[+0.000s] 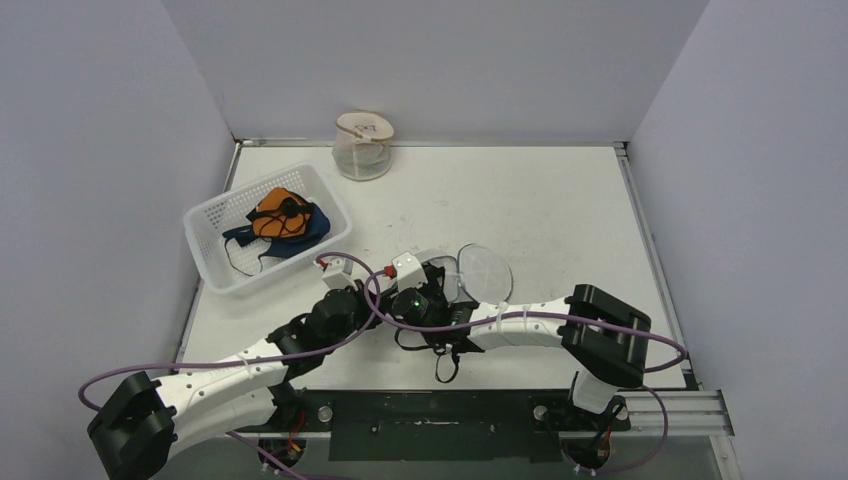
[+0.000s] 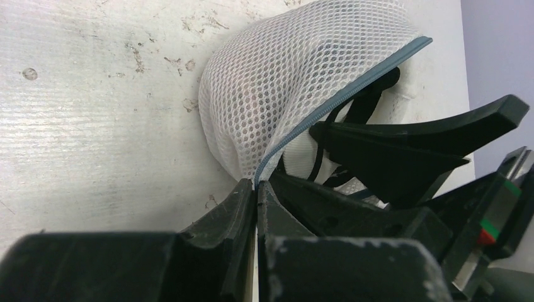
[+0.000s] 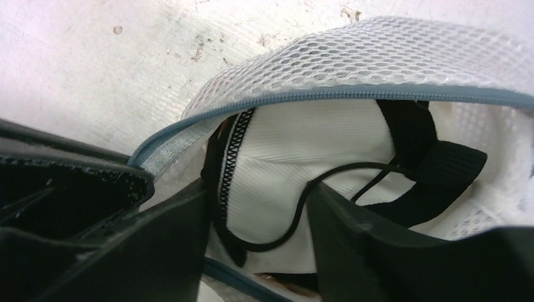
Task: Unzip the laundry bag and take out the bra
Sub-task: Pick up the bra from the laundry bag.
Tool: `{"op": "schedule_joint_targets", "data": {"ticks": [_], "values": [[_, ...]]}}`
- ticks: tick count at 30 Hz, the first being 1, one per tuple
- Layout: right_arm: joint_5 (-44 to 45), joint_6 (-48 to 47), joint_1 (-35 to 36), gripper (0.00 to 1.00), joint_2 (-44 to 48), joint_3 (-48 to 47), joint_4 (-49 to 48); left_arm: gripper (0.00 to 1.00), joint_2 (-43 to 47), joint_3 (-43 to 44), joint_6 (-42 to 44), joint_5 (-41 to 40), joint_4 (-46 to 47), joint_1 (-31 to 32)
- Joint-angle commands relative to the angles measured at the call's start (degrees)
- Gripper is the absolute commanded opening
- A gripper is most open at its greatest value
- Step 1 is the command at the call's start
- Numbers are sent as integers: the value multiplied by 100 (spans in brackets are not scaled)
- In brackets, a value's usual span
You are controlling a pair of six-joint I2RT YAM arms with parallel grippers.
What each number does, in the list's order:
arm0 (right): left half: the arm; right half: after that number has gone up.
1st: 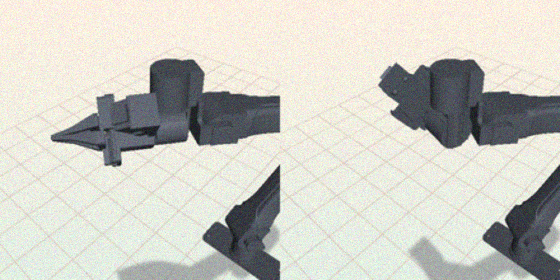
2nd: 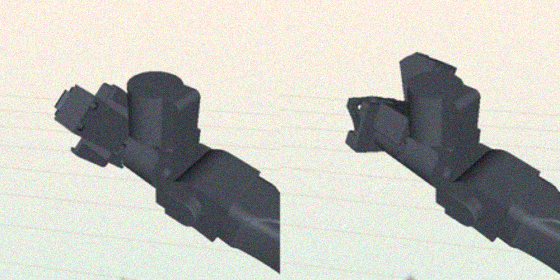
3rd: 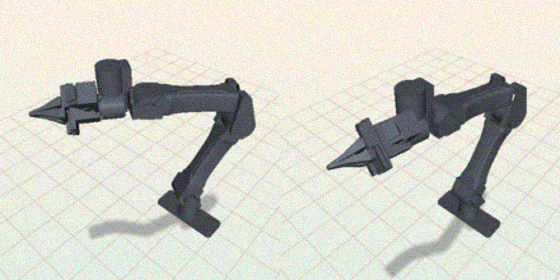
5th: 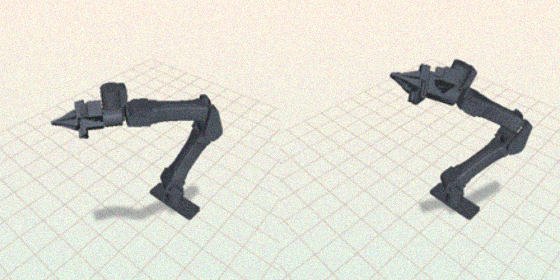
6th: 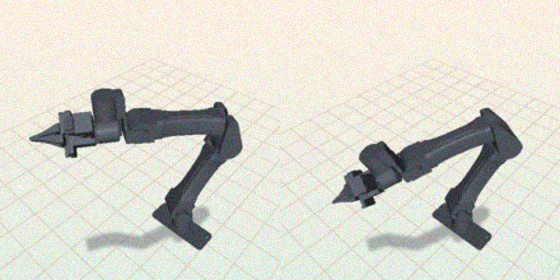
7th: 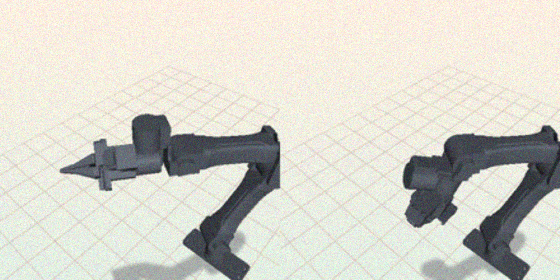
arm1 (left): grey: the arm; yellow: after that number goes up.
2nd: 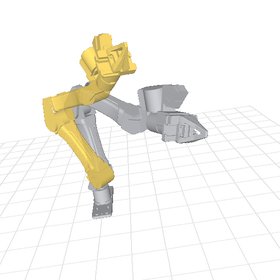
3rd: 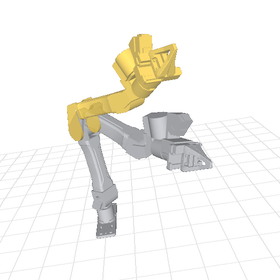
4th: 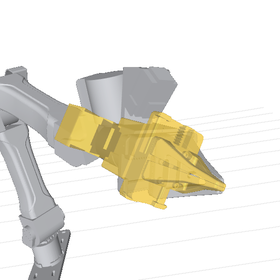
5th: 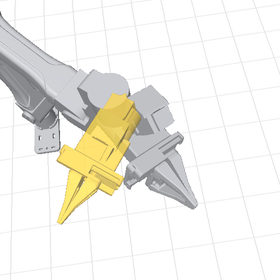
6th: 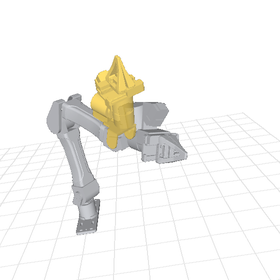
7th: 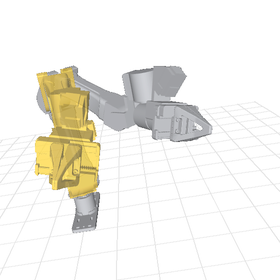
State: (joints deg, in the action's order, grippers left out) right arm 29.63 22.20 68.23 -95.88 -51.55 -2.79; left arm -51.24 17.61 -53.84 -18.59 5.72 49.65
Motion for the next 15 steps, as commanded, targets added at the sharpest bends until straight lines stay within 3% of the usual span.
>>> {"op": "schedule_joint_targets", "data": {"ticks": [1,11,15], "values": [[596,154,-64,47,50,-55,112,0,16,6,-47,11,211,-41],[153,269,-293,15,872,536,-74,0,-132,60,-32,23,349,-44],[-116,324,-378,12,1382,761,-97,0,-165,68,-12,-2,360,-58]]}}
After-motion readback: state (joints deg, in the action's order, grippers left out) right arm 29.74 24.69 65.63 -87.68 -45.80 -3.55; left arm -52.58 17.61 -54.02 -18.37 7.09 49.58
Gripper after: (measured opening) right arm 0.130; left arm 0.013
